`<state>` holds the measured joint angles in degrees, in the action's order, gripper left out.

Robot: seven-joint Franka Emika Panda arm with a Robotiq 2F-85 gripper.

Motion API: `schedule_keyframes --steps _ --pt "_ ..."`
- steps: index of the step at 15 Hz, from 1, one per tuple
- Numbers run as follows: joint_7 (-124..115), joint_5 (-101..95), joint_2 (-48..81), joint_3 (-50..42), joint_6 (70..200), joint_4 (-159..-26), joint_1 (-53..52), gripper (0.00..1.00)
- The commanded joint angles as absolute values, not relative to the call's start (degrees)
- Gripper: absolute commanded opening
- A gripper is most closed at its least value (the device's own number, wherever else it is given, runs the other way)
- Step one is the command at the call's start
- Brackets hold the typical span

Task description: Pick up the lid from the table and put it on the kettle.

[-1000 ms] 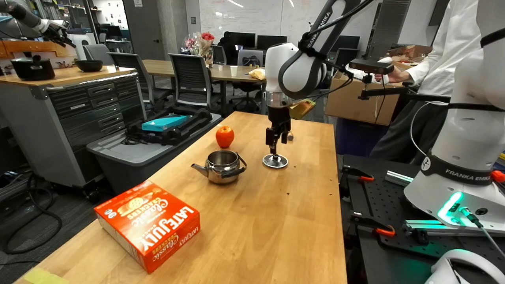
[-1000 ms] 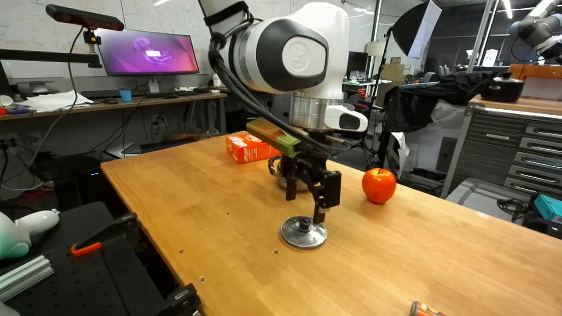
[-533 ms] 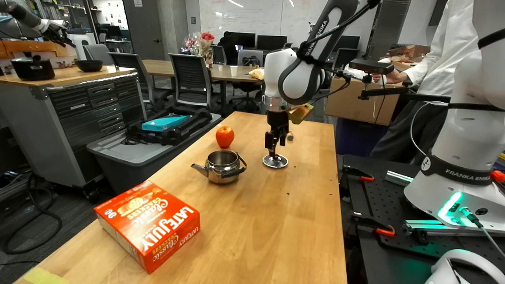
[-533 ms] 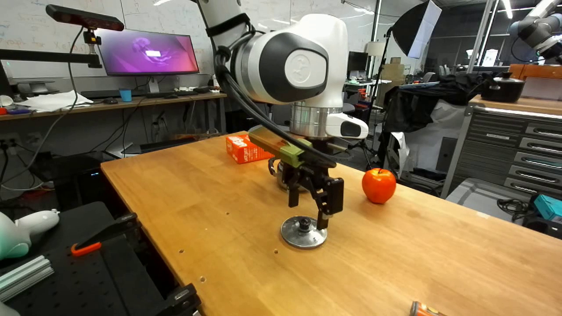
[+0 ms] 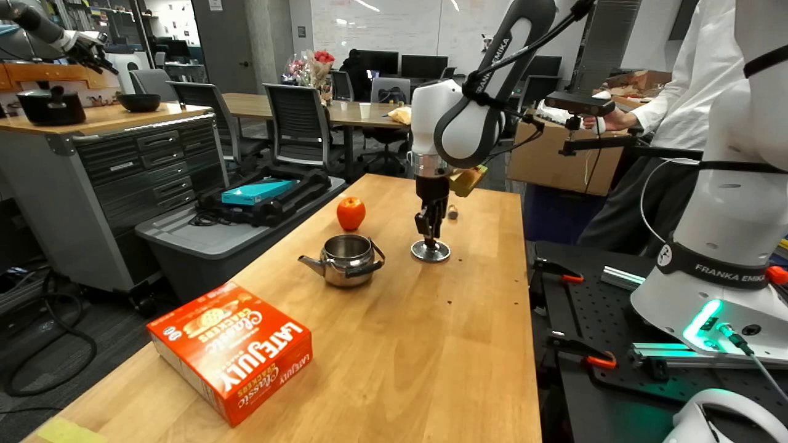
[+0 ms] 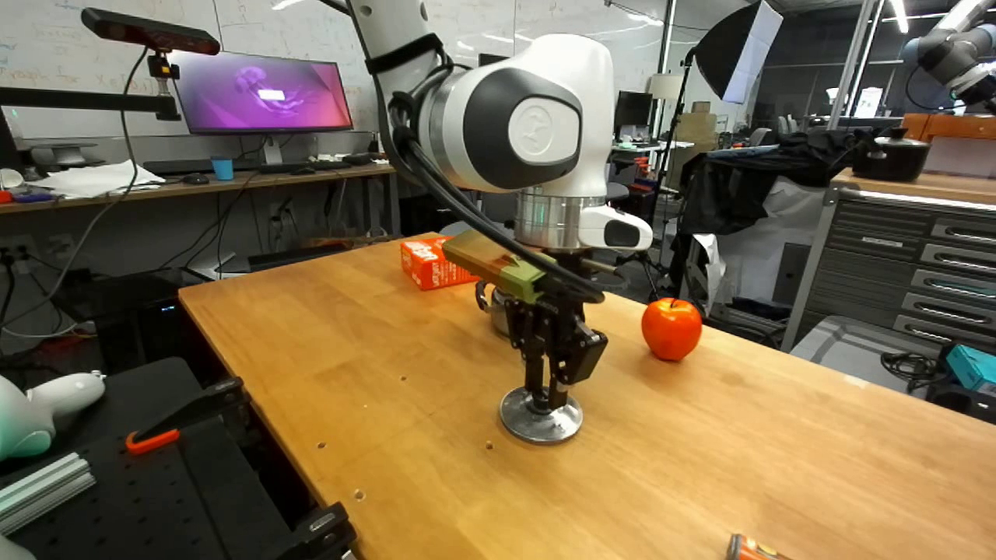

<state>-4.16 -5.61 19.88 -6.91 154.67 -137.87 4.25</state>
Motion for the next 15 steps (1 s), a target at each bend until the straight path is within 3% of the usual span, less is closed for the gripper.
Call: schedule_keyframes --steps 1,2,4,15 --pt "-5.5 -7.9 21.2 -8.7 155.8 -136.8 2.8 0.1" --pt "-5.6 -8.4 21.1 -8.9 156.1 -136.9 2.7 0.04" --pt "-5.6 -9.0 21.1 -9.2 156.2 -137.0 2.5 0.09" --pt "-5.5 -9.7 15.4 -9.0 155.5 -137.9 2.1 0.07"
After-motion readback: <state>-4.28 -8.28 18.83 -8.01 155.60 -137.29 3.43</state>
